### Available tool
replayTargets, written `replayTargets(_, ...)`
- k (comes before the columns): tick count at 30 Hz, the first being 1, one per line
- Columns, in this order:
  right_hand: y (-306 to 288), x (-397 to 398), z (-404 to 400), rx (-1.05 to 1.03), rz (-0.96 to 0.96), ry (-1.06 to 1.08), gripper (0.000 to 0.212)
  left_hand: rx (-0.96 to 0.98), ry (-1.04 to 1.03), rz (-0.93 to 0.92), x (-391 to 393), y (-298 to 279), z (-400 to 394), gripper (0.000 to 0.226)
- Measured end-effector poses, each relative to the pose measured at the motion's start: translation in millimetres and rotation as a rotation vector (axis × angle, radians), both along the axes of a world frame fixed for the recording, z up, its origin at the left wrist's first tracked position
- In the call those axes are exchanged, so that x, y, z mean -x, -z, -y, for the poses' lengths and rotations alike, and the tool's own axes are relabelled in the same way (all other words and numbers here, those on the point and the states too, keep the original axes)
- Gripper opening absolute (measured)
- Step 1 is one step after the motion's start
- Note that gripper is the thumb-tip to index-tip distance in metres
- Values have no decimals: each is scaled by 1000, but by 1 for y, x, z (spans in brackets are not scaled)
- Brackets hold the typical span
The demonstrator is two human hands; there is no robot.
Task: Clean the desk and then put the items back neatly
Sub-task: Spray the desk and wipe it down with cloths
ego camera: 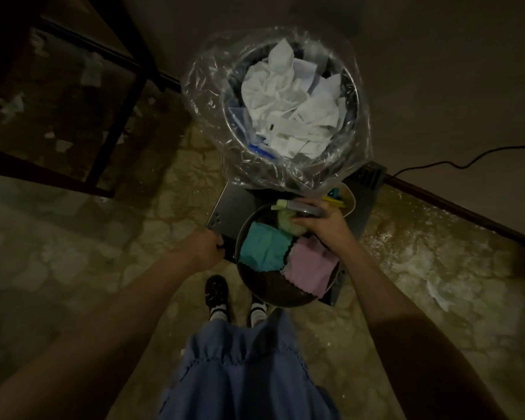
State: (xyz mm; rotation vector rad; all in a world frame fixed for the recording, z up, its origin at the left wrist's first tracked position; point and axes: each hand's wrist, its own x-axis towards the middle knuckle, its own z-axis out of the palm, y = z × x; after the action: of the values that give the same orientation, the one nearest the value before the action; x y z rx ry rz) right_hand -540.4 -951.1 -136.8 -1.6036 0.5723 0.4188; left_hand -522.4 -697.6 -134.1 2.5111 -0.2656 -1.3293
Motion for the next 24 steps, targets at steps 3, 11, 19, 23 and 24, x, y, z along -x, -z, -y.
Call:
replayTargets(3,-1,15,2,-14,-32,118,58,-8,19,-1,3,3,1,22)
replayTargets(11,46,72,-18,369,-214,-18,33,-65,75,-44,25,19,-9,29)
replayTargets(19,117,52,-79,563,-159,-580,72,-67,-71,-105,44,60,-28,37)
replayTargets(23,132,48,-89,645,-138,-558,84,-67,-67,-128,48,76,-29,35)
replayTargets(24,134,48,-89,672,-131,-567,85,-64,-72,-135,48,80,-28,34)
